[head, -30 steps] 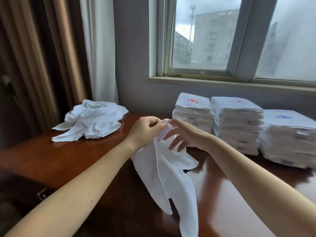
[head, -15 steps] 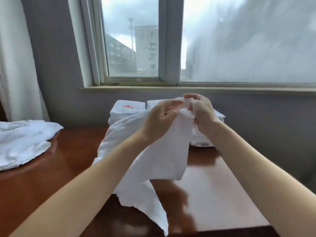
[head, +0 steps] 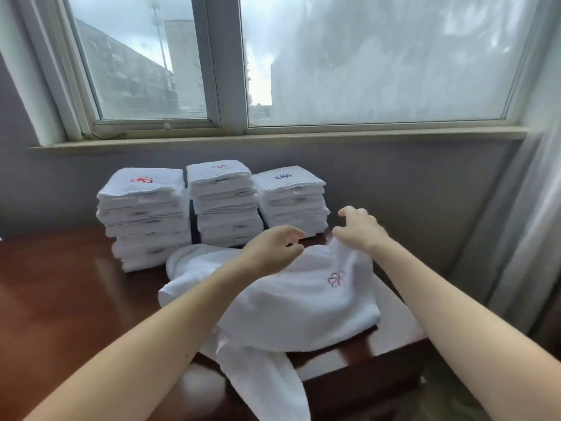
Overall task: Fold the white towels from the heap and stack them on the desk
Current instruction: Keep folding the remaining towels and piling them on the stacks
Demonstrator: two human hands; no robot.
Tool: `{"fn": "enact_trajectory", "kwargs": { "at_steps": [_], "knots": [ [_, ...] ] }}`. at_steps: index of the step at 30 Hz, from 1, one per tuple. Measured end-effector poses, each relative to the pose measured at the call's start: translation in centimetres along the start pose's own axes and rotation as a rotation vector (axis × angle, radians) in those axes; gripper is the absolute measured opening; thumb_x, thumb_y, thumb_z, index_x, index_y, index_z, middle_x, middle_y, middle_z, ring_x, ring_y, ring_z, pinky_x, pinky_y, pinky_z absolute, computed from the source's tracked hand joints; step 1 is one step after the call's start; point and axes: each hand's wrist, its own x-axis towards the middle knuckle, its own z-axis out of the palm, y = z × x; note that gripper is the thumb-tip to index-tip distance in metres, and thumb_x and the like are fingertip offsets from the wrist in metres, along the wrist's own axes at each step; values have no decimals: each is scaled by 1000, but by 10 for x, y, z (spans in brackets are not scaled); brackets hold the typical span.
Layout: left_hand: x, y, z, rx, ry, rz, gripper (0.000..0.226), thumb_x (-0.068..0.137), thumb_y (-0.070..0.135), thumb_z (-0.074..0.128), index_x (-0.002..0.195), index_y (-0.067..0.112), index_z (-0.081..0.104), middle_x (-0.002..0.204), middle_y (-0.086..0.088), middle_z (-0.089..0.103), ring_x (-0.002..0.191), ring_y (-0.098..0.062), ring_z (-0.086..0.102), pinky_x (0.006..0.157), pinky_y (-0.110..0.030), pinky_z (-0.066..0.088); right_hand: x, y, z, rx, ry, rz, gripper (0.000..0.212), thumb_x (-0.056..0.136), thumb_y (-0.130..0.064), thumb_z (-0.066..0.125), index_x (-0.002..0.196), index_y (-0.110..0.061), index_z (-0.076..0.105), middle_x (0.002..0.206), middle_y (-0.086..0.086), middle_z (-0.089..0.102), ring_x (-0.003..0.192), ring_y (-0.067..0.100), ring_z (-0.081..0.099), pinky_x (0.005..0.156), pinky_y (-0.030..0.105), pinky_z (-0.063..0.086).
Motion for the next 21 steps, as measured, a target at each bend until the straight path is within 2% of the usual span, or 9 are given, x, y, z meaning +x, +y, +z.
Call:
{"fn": "enact_trajectory", "kwargs": {
  "at_steps": [2,5,6,8,11,13,16,19,21],
  "knots": [
    [0,-7,0,56,4,-49,39,92,24,52,130,26,60,129,9,64,120,-10,57,102,-34,46,-7,-12,12,-82,-135,-126,43,88,-25,51,131,-18,56,133,11,53,124,32,49,102,41,44],
    [-6,-23,-11,153,65,-86,38,92,23,48,127,29,62,126,12,65,120,-9,57,101,-35,46,-25,-41,26,3,-293,-319,32,85,-12,48,109,2,63,104,19,66,100,34,60,82,38,51],
    [-10,-29,-17,164,91,-89,37,93,23,47,125,30,64,125,12,65,120,-10,57,101,-35,46,-30,-51,30,39,-323,-352,32,85,-11,48,109,3,64,106,19,67,101,35,61,85,42,52],
    [-20,-43,-31,177,146,-116,34,95,24,46,122,31,65,123,14,65,118,-8,57,99,-33,46,-40,-73,36,131,-364,-404,33,88,-12,49,116,-6,66,115,11,68,106,26,63,93,42,52],
    [-43,-67,-55,163,215,-185,31,97,25,44,119,34,65,121,16,66,116,-8,58,100,-35,46,-54,-107,45,295,-463,-488,41,89,-14,54,129,-18,60,115,-3,66,88,9,63,72,23,53],
    [-62,-85,-68,129,273,-218,31,99,23,43,121,31,64,120,13,67,115,-10,59,100,-37,45,-66,-126,52,339,-546,-554,47,89,-18,59,135,-20,54,127,-3,62,99,6,61,79,18,50],
    [-94,-113,-84,90,349,-288,32,99,20,41,123,30,61,116,11,66,110,-12,58,95,-35,45,-86,-150,66,298,-614,-679,69,81,-34,71,143,-28,43,142,-4,49,126,9,49,105,30,42],
    [-116,-135,-89,24,343,-358,36,97,12,39,119,32,58,108,14,65,106,-13,60,97,-37,46,-99,-168,86,59,-503,-878,88,71,-39,80,147,-31,36,148,-6,39,134,12,37,109,33,36],
    [-126,-145,-85,-33,326,-393,38,94,8,37,115,34,56,103,16,64,100,-11,63,96,-38,48,-101,-170,102,-115,-416,-917,80,70,-34,80,141,-30,44,140,-4,44,128,17,42,103,37,42]
  ]
}}
